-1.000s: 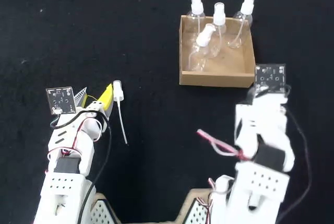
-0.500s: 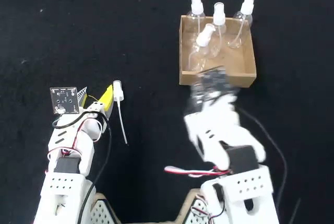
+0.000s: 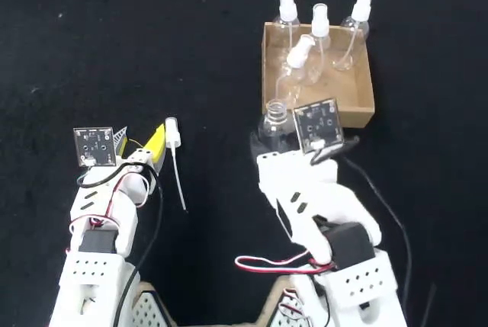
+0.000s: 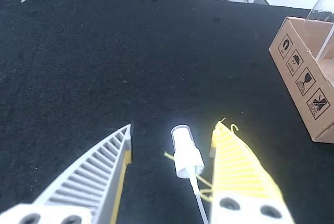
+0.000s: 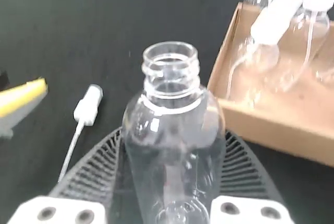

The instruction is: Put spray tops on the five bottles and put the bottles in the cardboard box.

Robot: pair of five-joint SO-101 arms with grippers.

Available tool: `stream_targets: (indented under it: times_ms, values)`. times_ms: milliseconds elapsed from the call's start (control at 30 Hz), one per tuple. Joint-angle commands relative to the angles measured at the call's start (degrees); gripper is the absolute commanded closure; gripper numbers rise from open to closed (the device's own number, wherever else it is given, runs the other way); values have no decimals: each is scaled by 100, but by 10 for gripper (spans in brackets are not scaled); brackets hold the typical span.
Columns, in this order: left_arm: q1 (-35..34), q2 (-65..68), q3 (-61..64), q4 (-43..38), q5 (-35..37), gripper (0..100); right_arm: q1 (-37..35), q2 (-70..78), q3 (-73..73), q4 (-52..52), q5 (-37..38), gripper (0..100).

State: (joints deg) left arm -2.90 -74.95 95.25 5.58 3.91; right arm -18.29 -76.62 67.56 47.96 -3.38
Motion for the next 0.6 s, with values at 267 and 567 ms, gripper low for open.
stream_targets:
  times_ms: [267,567]
  values:
    - [66,-62,-31,-141,0,759,-62,-1833,1508,-1662,-1011,851]
    - [75,-62,-66,-149,9,759,-79,-3160,2273,-1670,-1099,851]
